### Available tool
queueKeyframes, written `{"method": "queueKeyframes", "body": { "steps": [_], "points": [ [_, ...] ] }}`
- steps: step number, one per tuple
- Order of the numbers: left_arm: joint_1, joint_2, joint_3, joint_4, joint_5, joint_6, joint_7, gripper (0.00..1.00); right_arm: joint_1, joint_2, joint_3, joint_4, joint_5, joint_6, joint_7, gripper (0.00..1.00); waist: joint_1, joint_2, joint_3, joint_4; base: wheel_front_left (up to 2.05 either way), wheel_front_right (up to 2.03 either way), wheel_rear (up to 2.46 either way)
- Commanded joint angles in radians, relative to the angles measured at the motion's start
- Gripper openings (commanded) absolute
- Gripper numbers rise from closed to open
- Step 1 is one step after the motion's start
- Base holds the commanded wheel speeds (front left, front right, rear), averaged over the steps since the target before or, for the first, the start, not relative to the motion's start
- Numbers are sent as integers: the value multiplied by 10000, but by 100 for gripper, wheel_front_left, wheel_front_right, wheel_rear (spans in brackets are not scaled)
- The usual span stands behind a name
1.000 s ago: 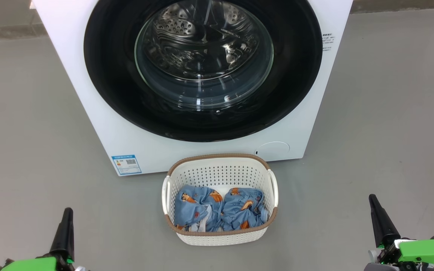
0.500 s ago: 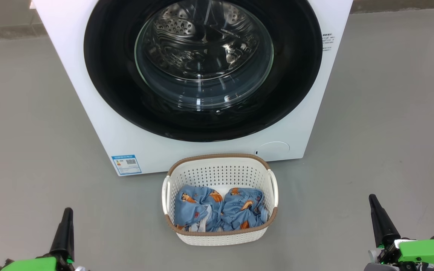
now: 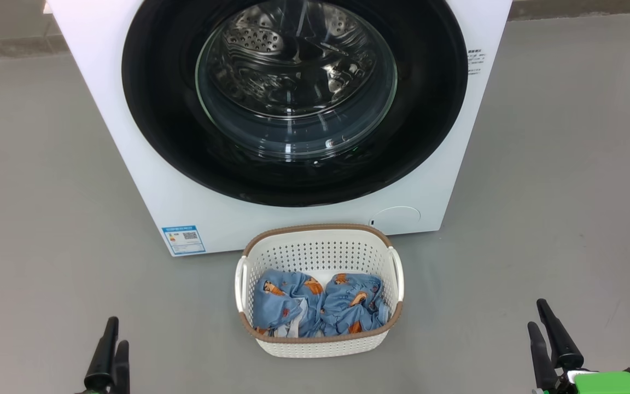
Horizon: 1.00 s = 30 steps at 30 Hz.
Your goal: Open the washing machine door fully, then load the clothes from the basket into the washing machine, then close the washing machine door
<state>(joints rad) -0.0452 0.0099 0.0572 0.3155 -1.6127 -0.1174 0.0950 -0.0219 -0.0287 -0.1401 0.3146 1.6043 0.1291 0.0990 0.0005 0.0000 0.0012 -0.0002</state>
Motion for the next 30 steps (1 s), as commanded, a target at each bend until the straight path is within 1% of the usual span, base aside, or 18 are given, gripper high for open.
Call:
{"method": "queueKeyframes", "body": {
  "steps": [1, 17, 25, 30],
  "points": [
    [-338, 144, -42, -331, 72, -19, -91, 100, -239, -78, 10, -332, -73, 1, -83, 100, 0, 0, 10, 1, 0, 0, 0],
    [-460, 259, -456, -628, 279, -35, -541, 100, -168, -239, 134, -713, -400, 3, -423, 100, -5, 0, 29, 1, 0, 0, 0],
    [-534, 410, -684, -698, 1065, -43, -858, 100, -190, -464, 279, -609, -1156, 4, -816, 100, -5, 0, 25, 12, 0, 0, 0],
    [-546, 367, -572, -782, 1640, -47, -980, 100, -228, -576, 363, -544, -1731, 5, -980, 100, -5, 0, 22, 23, 0, 0, 0]
  ]
}}
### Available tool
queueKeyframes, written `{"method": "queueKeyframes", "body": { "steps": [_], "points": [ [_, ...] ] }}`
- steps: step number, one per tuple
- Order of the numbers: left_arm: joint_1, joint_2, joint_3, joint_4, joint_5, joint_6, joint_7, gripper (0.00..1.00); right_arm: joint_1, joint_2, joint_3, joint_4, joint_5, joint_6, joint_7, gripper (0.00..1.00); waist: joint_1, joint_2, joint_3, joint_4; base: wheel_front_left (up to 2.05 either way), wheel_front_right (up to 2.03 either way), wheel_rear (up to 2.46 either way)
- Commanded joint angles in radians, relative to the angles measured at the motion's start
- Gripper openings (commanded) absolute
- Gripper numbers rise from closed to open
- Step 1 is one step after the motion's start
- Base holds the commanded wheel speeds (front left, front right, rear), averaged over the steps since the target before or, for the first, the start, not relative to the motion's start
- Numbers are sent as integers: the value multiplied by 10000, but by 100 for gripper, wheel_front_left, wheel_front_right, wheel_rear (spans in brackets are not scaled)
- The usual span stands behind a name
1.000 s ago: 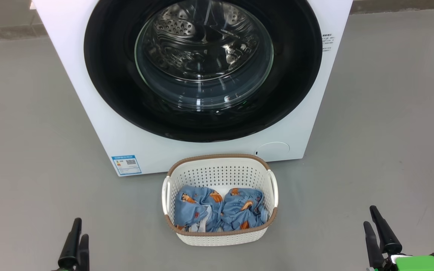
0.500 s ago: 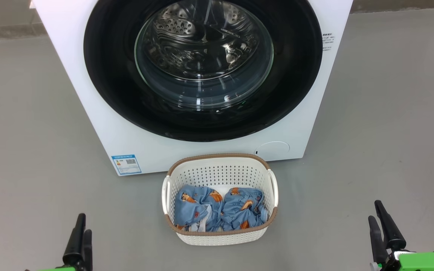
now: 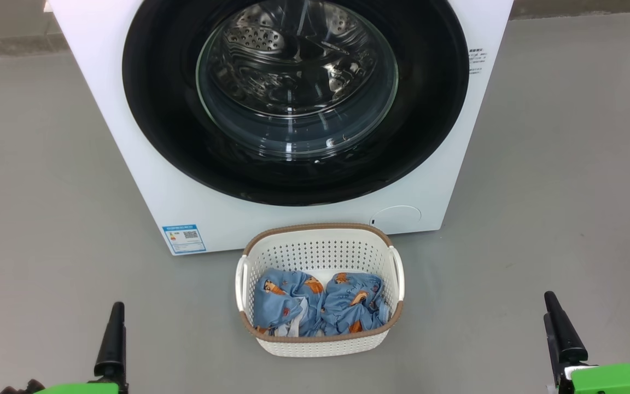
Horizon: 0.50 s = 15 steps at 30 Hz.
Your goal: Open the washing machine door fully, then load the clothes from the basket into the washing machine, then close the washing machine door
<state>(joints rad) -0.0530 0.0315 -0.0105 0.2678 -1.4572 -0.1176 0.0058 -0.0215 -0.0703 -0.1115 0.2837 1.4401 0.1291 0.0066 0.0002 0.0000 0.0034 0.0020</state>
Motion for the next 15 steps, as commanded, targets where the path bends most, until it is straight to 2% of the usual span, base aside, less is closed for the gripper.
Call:
{"method": "queueKeyframes", "body": {
  "steps": [1, 15],
  "points": [
    [-469, 138, 126, -335, 258, -46, -118, 100, -244, -190, 98, -220, -271, 5, -96, 100, -1, 0, -1, 1, 0, 0, 0],
    [-421, 78, 99, -760, 3360, -60, -534, 100, -406, -409, 221, -133, -2975, 7, -560, 100, -1, 0, -9, -17, 0, 0, 0]
  ]
}}
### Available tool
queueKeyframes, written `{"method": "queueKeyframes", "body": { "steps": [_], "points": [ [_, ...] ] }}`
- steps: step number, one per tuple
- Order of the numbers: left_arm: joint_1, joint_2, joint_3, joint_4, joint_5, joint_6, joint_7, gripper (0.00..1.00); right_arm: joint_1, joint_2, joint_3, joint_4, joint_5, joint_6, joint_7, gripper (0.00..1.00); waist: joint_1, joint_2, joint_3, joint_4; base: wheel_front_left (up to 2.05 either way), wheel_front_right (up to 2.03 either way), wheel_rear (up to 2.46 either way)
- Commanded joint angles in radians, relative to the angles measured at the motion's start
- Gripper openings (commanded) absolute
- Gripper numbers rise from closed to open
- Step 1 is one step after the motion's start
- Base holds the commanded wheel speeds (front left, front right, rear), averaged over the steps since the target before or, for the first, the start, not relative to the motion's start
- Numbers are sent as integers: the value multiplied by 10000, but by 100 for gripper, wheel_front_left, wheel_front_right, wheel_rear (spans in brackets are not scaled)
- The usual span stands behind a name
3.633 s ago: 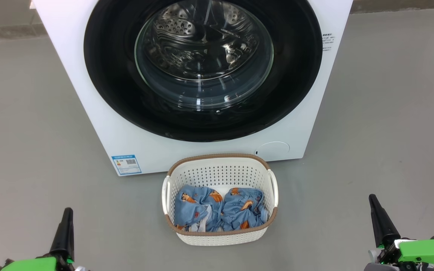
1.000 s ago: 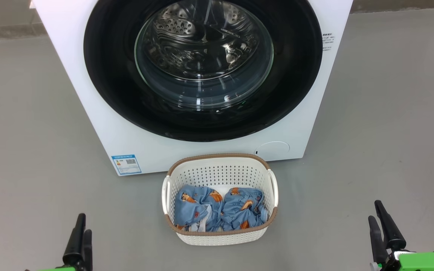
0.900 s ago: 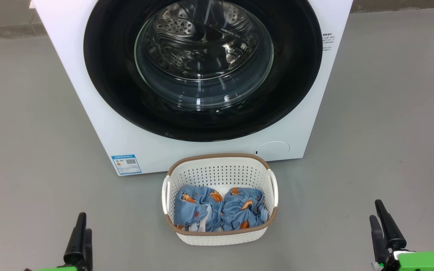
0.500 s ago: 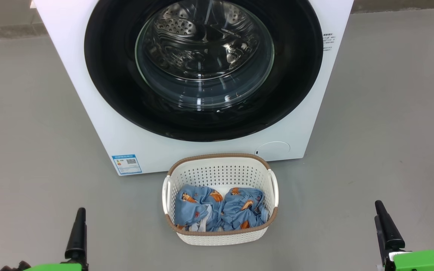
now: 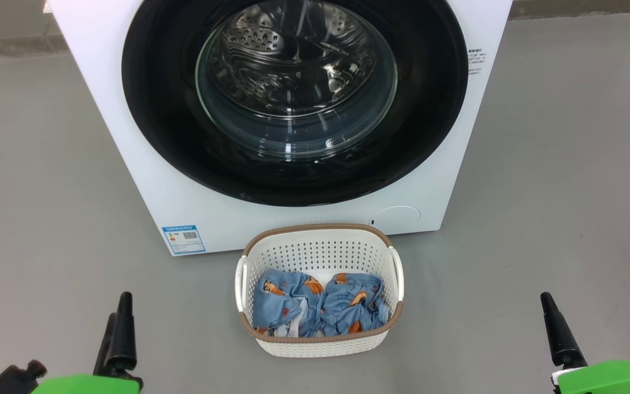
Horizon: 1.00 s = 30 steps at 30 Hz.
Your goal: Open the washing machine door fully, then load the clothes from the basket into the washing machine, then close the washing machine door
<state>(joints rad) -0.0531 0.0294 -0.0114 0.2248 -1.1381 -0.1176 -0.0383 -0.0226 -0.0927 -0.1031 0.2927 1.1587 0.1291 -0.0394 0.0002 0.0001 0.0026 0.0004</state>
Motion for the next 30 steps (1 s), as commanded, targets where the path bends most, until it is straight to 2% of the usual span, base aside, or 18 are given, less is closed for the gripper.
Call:
{"method": "queueKeyframes", "body": {
  "steps": [1, 14, 30],
  "points": [
    [-419, 99, 98, -341, 392, -61, -124, 100, -406, -202, 152, -219, -409, 7, -131, 100, -1, -1, -1, -3, 0, 0, 0],
    [-404, 164, -186, -503, 3421, -74, -540, 100, -439, -208, 66, -226, -3800, 8, -550, 100, -1, -1, -20, 9, 0, 0, 0],
    [-405, 235, -507, -225, 5623, -73, -985, 100, -355, -104, 95, -343, -5891, 10, -803, 100, -1, -1, -83, 38, 0, 0, 0]
  ]
}}
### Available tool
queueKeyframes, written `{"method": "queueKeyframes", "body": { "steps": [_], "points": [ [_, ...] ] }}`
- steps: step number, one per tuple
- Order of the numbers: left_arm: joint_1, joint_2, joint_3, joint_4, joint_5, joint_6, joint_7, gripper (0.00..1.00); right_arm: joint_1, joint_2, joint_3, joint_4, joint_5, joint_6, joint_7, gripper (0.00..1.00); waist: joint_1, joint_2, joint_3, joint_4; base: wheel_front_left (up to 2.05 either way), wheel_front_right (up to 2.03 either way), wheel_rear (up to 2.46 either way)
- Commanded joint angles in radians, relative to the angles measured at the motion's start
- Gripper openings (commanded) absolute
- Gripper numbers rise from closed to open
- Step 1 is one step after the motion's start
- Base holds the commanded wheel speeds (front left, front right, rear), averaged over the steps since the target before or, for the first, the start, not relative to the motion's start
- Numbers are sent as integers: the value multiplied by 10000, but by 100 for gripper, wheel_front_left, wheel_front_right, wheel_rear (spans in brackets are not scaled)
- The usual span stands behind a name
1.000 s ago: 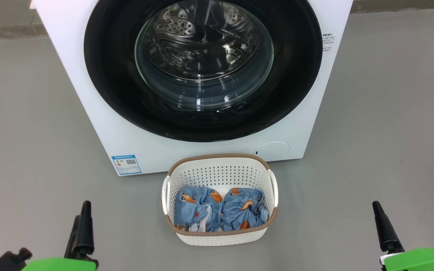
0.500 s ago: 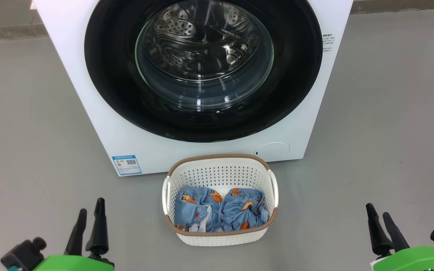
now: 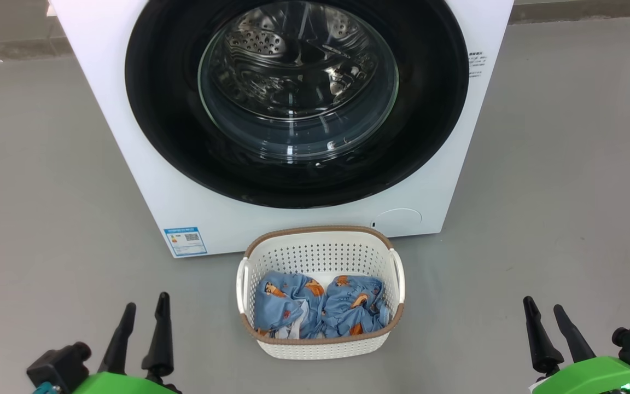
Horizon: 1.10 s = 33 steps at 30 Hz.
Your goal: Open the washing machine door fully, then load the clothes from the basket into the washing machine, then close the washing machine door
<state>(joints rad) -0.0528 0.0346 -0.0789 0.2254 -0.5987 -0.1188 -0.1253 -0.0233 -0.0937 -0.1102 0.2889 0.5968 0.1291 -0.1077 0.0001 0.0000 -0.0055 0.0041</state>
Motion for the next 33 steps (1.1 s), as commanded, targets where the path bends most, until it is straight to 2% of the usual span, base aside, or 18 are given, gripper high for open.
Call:
{"method": "queueKeyframes", "body": {
  "steps": [1, 20, 33],
  "points": [
    [-405, 189, 142, -193, 363, -62, -144, 100, -343, -91, 177, -318, -388, 10, -125, 100, 0, 0, -7, 2, 0, 0, 0],
    [-557, 209, -160, 167, 2540, -21, -709, 100, -342, -56, 623, -618, -2465, 13, -317, 100, 0, 0, -16, 86, 0, 0, 0],
    [-665, 179, -234, 383, 3553, 40, -1095, 100, -319, -34, 1227, -1076, -3725, 14, -416, 100, -1, 0, -53, 155, 0, 0, 0]
  ]
}}
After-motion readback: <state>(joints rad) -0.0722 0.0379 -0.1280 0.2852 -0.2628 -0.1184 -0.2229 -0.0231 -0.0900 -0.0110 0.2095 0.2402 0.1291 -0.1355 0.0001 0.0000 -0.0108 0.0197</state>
